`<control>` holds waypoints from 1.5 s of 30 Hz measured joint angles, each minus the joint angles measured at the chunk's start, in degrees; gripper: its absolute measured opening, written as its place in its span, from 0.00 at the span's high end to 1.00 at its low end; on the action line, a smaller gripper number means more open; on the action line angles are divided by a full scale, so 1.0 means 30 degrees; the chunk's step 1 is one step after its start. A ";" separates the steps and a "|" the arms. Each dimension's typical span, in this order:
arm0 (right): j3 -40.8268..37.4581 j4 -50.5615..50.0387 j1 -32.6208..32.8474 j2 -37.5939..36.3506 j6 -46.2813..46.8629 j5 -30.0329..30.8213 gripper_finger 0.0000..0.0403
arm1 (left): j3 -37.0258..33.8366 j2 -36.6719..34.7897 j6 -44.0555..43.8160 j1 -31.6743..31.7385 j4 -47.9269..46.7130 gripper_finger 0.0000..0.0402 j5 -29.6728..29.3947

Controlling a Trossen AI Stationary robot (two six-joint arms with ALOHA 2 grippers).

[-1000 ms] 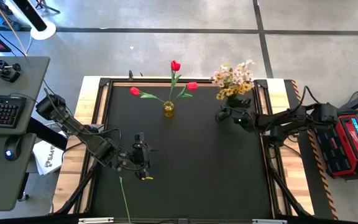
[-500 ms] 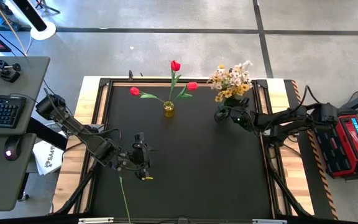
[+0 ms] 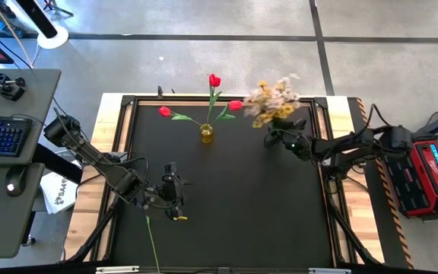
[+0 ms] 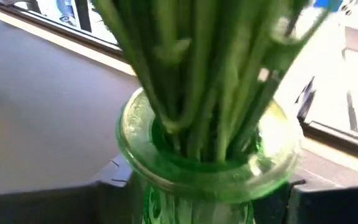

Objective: Sort flowers into vase by color
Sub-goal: Adjust the green vase

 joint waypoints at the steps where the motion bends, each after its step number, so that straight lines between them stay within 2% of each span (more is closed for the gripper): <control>1: -0.0007 0.0311 -0.0174 -0.0002 -0.0486 -0.0017 0.57 | 0.0000 0.0000 0.0000 0.0000 0.0000 0.70 0.0000; 14: -0.0066 0.3398 -0.3778 0.0028 -0.2925 -0.1192 0.56 | 0.0000 0.0000 0.0000 0.0000 -0.0022 0.70 0.0000; 17: -0.0032 0.3931 -0.4395 0.0012 -0.2661 -0.2998 0.55 | 0.0000 0.0000 0.0000 0.0000 -0.0029 0.70 0.0000; 19: -0.0032 0.3563 -0.4728 0.0008 -0.2314 -0.3963 0.52 | 0.0000 0.0000 0.0000 0.0000 -0.0022 0.70 0.0000; 26: 0.0049 0.1640 -0.5266 -0.0072 -0.1436 -0.4596 0.39 | 0.0000 0.0000 0.0000 -0.0001 -0.0029 0.70 0.0000; 33: 0.0056 0.1694 -0.5266 -0.0079 -0.1648 -0.6138 0.31 | 0.0000 0.0000 0.0000 -0.0007 -0.0036 0.70 0.0000; 45: 0.0056 0.1260 -0.5266 -0.0072 -0.1937 -0.6486 0.18 | 0.0000 0.0000 0.0007 0.0000 -0.0036 0.70 0.0000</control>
